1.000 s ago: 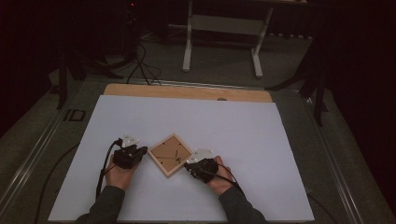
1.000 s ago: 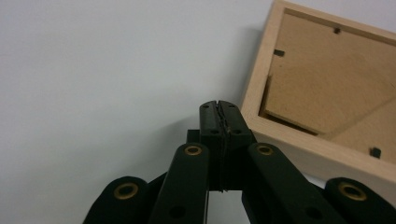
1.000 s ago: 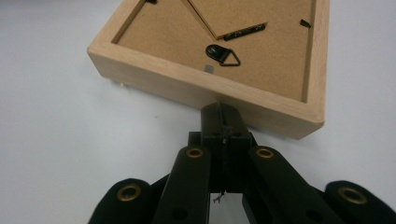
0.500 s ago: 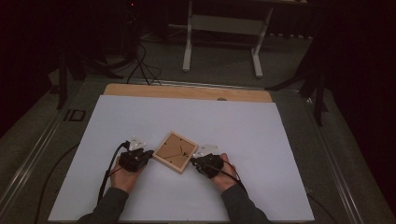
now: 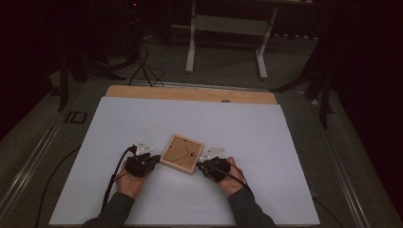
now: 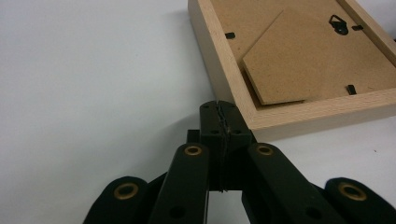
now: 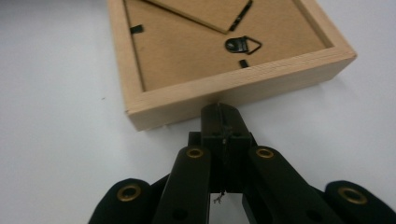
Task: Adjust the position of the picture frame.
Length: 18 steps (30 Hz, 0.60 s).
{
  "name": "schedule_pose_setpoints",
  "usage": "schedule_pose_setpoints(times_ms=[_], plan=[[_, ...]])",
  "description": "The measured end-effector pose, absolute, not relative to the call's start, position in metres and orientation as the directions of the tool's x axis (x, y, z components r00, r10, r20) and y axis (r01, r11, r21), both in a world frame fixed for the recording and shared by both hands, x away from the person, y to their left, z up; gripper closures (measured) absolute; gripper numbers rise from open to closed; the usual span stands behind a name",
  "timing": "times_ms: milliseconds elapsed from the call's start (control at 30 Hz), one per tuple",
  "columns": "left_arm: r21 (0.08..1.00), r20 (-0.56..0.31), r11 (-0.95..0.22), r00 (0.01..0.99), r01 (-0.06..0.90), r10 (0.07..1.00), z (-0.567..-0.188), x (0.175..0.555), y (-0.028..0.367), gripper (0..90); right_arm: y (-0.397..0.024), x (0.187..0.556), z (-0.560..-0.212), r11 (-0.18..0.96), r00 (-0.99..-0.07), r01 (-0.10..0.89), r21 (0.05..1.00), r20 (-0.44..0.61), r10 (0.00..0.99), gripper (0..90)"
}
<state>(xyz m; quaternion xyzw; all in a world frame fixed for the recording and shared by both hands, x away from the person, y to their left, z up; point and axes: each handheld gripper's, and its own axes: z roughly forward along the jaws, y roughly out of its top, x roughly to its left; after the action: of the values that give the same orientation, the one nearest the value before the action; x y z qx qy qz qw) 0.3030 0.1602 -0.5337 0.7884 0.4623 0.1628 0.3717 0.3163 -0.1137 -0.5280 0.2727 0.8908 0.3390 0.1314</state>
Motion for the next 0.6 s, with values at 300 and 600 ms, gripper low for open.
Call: schedule_pose_setpoints(times_ms=[300,600], plan=[[0.736,-0.095,-0.291,0.518,0.612,0.850,-0.534,0.302,0.155,89.5,-0.117,0.314,-0.525,0.626,-0.818,0.397,0.671,-0.051,0.573,89.8],[0.737,-0.092,-0.298,0.527,0.607,0.845,-0.534,0.299,0.147,89.5,-0.125,0.321,-0.526,0.595,-0.784,0.431,0.678,-0.044,0.619,89.9]])
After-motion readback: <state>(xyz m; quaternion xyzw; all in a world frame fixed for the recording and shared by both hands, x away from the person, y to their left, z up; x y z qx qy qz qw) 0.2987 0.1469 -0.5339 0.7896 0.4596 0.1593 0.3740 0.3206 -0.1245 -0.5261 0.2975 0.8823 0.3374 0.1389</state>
